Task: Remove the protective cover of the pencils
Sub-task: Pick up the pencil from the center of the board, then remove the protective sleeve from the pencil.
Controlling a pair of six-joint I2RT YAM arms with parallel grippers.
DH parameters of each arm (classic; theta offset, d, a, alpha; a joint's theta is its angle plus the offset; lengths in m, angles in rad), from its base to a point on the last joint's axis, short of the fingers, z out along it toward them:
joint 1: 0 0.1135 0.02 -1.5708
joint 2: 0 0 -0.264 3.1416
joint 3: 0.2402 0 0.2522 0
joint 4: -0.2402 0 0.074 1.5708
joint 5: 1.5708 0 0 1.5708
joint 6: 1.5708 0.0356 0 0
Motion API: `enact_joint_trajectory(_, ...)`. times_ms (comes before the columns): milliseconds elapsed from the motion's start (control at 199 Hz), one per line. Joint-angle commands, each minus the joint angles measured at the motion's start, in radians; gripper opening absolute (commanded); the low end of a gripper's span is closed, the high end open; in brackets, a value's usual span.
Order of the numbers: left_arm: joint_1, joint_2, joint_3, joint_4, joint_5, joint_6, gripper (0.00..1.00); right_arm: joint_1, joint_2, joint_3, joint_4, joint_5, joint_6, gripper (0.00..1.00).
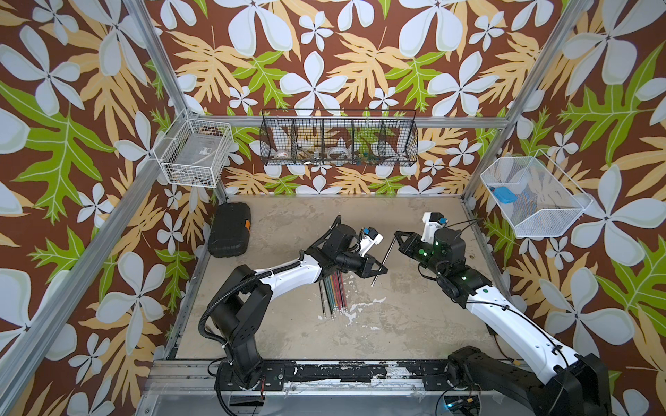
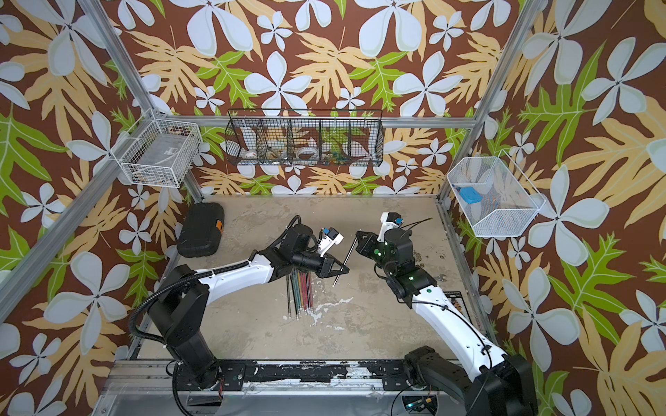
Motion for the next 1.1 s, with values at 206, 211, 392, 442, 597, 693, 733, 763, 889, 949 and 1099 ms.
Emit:
enact_joint_trajectory(206, -0.003, 0.053, 0.100, -0.269, -0.175, 0.136, 0.00, -0.025, 0.070, 0.130, -0.209, -0.019, -0.225, 0.37)
enact_joint_trajectory(211, -0.002, 0.055, 0.102, -0.275, -0.180, 0.139, 0.00, -0.027, 0.071, 0.133, -0.213, -0.026, -0.229, 0.38)
enact_joint_trajectory(392, -0.006, 0.097, 0.152, -0.358, -0.222, 0.164, 0.00, -0.156, 0.154, 0.170, -0.230, -0.455, -0.263, 0.47)
enact_joint_trajectory(442, -0.006, 0.097, 0.154, -0.358, -0.222, 0.164, 0.00, -0.159, 0.164, 0.180, -0.256, -0.477, -0.280, 0.45)
enact_joint_trajectory(597, -0.007, 0.098, 0.154, -0.358, -0.219, 0.164, 0.00, -0.159, 0.168, 0.159, -0.271, -0.458, -0.276, 0.37)
enact_joint_trajectory(693, -0.009, 0.098, 0.155, -0.358, -0.214, 0.164, 0.00, -0.159, 0.181, 0.147, -0.280, -0.441, -0.262, 0.33)
enact_joint_trajectory(733, -0.009, 0.098, 0.155, -0.357, -0.214, 0.164, 0.00, -0.159, 0.188, 0.147, -0.288, -0.401, -0.257, 0.33)
enact_joint_trajectory(763, -0.010, 0.097, 0.154, -0.358, -0.215, 0.164, 0.00, -0.159, 0.193, 0.147, -0.292, -0.386, -0.256, 0.33)
enact_joint_trajectory(889, -0.012, 0.091, 0.155, -0.356, -0.209, 0.166, 0.00, -0.161, 0.222, 0.153, -0.286, -0.364, -0.251, 0.34)
enact_joint_trajectory(949, -0.013, 0.089, 0.154, -0.356, -0.203, 0.166, 0.00, -0.161, 0.241, 0.166, -0.282, -0.375, -0.248, 0.34)
enact_joint_trajectory(1099, -0.022, 0.086, 0.154, -0.355, -0.200, 0.169, 0.00, -0.160, 0.283, 0.201, -0.282, -0.376, -0.241, 0.34)
